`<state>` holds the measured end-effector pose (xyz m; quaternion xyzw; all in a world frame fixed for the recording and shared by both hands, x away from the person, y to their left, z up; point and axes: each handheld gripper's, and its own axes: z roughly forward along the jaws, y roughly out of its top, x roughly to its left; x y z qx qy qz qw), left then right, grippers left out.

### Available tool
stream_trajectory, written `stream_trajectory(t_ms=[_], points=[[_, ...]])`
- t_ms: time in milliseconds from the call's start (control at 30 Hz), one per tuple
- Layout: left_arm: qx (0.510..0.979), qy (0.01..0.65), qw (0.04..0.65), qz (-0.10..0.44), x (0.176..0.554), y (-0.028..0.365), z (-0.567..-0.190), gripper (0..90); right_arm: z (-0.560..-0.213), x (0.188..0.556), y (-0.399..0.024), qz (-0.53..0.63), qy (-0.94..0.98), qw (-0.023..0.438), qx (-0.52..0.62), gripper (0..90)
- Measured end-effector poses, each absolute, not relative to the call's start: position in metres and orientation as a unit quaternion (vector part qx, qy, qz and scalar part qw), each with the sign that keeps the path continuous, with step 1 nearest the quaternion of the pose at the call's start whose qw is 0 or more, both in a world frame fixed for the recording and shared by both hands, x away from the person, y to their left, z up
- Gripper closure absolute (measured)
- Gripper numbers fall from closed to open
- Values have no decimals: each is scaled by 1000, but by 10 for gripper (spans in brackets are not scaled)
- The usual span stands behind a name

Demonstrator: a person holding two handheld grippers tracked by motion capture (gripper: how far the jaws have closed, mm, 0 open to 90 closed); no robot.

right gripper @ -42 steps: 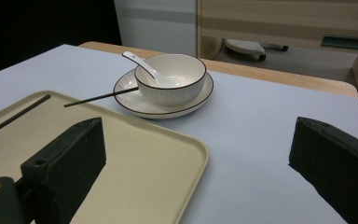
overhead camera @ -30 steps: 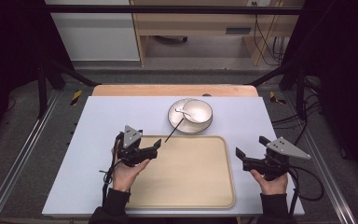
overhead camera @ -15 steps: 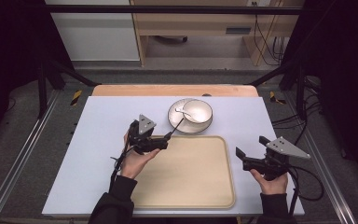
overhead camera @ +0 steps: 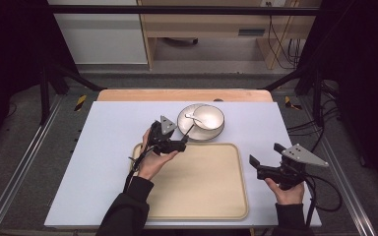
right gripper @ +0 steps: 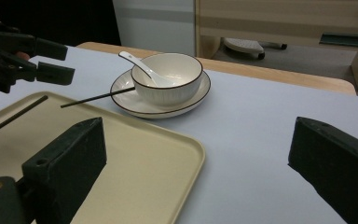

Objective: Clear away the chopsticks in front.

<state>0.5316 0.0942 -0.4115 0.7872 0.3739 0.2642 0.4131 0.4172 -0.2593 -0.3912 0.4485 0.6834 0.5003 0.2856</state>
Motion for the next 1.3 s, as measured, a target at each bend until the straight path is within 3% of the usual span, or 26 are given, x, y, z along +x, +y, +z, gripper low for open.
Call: stream_trajectory(t_ms=[500,1300], points=[[814,362,369,263,559,68,-428,293,-391,417,-260,502,684,283,448,42],[830,383,333,233,598,51,-453,675,-391,418,-261,502,684,282,447,44]])
